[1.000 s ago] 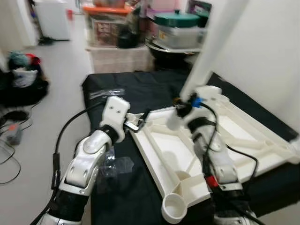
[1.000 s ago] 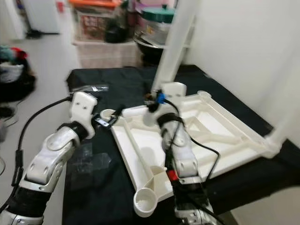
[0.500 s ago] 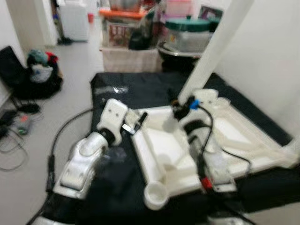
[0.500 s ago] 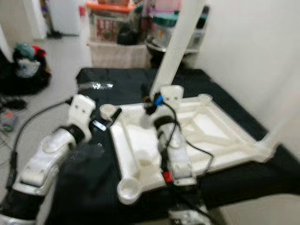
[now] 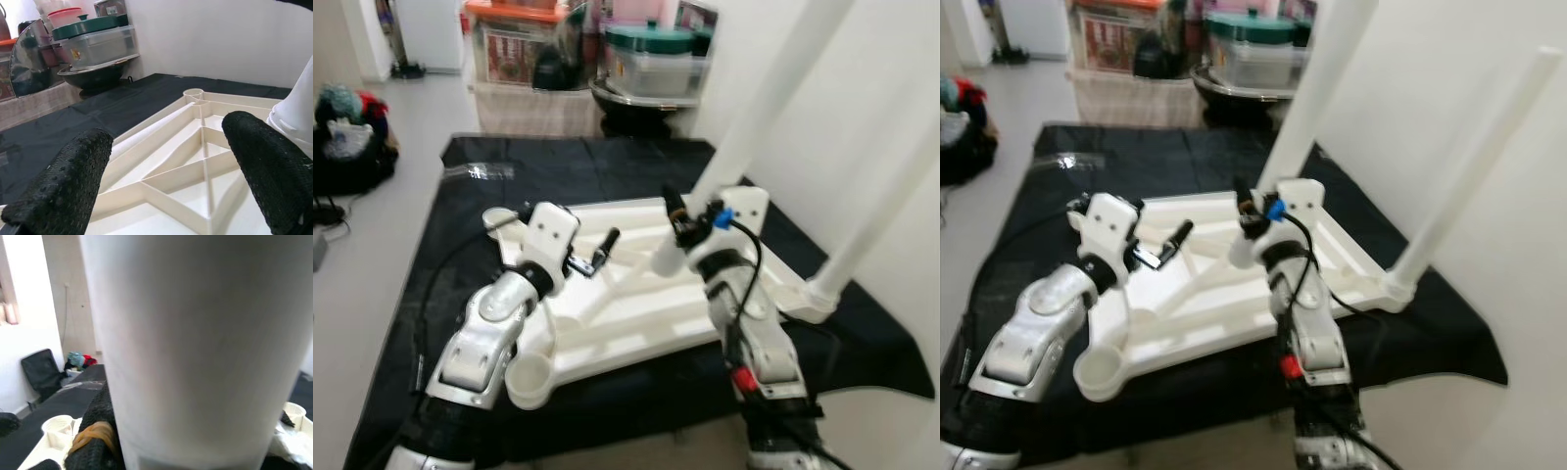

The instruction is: Building children table

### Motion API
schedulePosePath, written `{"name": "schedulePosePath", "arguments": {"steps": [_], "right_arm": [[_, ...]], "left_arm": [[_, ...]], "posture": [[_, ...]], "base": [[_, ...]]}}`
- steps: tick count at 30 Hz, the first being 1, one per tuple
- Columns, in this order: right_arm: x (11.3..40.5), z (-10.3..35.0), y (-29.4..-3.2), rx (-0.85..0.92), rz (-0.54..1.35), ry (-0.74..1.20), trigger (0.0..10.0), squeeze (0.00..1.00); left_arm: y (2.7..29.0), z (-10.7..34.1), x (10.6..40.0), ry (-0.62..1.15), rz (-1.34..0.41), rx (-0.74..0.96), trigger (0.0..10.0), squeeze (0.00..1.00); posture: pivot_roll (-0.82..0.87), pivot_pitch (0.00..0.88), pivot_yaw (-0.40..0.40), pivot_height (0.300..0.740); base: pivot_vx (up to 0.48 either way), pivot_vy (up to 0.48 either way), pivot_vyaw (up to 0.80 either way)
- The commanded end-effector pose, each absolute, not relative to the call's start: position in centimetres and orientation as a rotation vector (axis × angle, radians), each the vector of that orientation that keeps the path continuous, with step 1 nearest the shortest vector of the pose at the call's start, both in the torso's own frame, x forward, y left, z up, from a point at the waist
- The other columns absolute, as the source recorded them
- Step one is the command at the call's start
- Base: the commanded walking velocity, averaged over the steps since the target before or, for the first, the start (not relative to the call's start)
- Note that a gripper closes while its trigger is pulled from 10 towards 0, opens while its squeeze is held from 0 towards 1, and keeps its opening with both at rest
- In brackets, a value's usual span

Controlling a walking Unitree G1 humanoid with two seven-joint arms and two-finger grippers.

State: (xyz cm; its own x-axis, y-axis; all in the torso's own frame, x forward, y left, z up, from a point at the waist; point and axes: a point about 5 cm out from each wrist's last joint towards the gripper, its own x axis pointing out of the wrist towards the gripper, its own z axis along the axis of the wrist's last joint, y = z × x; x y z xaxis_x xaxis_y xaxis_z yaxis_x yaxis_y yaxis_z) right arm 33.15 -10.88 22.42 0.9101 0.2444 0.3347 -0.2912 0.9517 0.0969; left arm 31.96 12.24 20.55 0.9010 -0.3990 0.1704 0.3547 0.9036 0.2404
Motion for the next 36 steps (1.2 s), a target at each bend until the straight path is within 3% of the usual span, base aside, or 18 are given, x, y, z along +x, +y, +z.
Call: {"name": "schedulePosePath", "arguments": {"steps": [1,4,24,25,26,27,36], "right_arm": [[33.1,22.8,-11.2,0.170,0.294,-0.331,0.0,0.00],[33.0,22.8,-11.1,0.173,0.326,-0.325,0.0,0.00],[32.6,22.2,-10.9,0.132,0.413,-0.292,0.0,0.00],[32.5,22.3,-10.9,0.136,0.459,-0.290,0.0,0.00],[31.7,23.2,-10.0,0.243,0.659,-0.269,0.0,0.00],[31.4,23.5,-9.6,0.284,0.723,-0.264,0.0,0.00],[30.9,23.6,-8.9,0.315,0.808,-0.245,0.0,0.00]], "left_arm": [[12.9,19.7,32.1,-0.171,-0.352,0.219,10.0,0.00],[13.7,18.8,32.1,-0.125,-0.310,0.224,10.0,0.00],[15.9,14.5,30.8,0.069,-0.250,0.291,10.0,0.00],[16.5,13.4,30.6,0.124,-0.227,0.307,10.0,0.00],[18.1,11.6,29.9,0.204,-0.170,0.296,10.0,0.00],[18.5,11.3,29.8,0.217,-0.156,0.283,10.0,0.00],[18.3,11.2,29.0,0.209,-0.178,0.265,10.0,0.00]], "posture": [[0.08,0.000,-0.114,0.740],[0.08,0.000,-0.111,0.740],[0.09,0.000,-0.116,0.740],[0.09,0.000,-0.116,0.740],[0.10,0.000,-0.126,0.740],[0.10,0.000,-0.127,0.740],[0.11,0.000,-0.130,0.740]], "base": [[0.000,0.000,0.00],[0.000,0.000,0.00],[0.000,0.000,0.78],[0.000,0.000,0.00],[0.000,0.000,0.00],[0.000,0.000,0.00],[0.000,0.364,0.00]]}}
